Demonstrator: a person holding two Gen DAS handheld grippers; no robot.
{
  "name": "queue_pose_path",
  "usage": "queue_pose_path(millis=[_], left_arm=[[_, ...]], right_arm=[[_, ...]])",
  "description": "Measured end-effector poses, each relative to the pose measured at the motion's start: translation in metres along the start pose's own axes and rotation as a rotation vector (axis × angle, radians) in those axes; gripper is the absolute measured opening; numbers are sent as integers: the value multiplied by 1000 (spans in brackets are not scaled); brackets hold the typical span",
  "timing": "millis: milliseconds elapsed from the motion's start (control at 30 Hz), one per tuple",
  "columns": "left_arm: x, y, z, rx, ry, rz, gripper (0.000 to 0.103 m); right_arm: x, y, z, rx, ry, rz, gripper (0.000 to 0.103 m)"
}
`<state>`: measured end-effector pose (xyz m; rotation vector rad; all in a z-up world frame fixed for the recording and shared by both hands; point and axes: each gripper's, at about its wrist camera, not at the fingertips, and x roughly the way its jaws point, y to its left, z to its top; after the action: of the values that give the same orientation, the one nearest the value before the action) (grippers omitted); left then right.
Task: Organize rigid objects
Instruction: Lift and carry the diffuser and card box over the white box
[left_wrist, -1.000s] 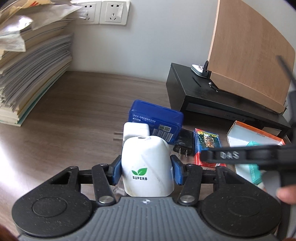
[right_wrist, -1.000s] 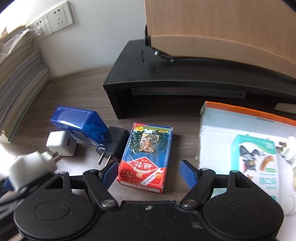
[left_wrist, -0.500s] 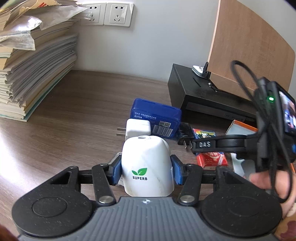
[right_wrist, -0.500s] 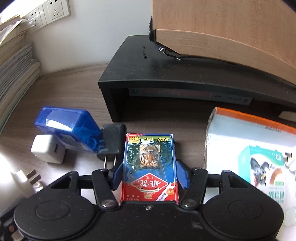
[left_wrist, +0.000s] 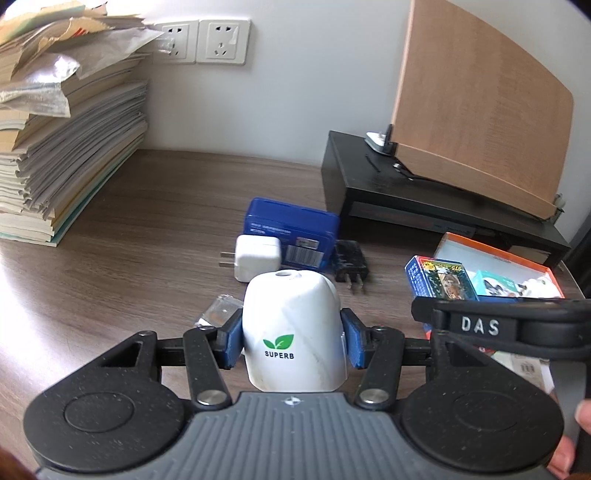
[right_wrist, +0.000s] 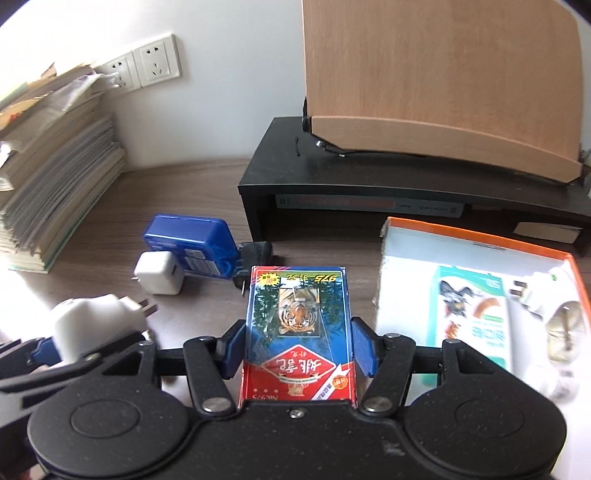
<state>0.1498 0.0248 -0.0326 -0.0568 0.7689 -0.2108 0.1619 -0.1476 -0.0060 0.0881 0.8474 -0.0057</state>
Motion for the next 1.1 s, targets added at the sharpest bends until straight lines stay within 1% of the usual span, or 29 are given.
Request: queue_pose_path(millis=[100, 300, 400, 567, 900, 1100], left_arm=[[-8, -9, -5, 11, -3, -8, 54], [-27, -30, -19, 38, -4, -41, 54], [-36, -41, -28, 41, 3, -65, 54], [-48, -64, -43, 80, 12, -101, 54], [-56, -111, -67, 182, 39, -189, 54], [-61, -136, -77, 225, 44, -225, 54]], right_arm=[[-16, -4, -9, 11, -2, -3, 71], [-51, -19, -33, 41, -19, -35, 71], [-67, -31, -45, 64, -25, -49, 71], [-93, -51, -68, 97, -29, -83, 71], [-130, -98, -109, 181, -38, -164, 71], [-144, -119, -122, 219, -40, -198, 71]])
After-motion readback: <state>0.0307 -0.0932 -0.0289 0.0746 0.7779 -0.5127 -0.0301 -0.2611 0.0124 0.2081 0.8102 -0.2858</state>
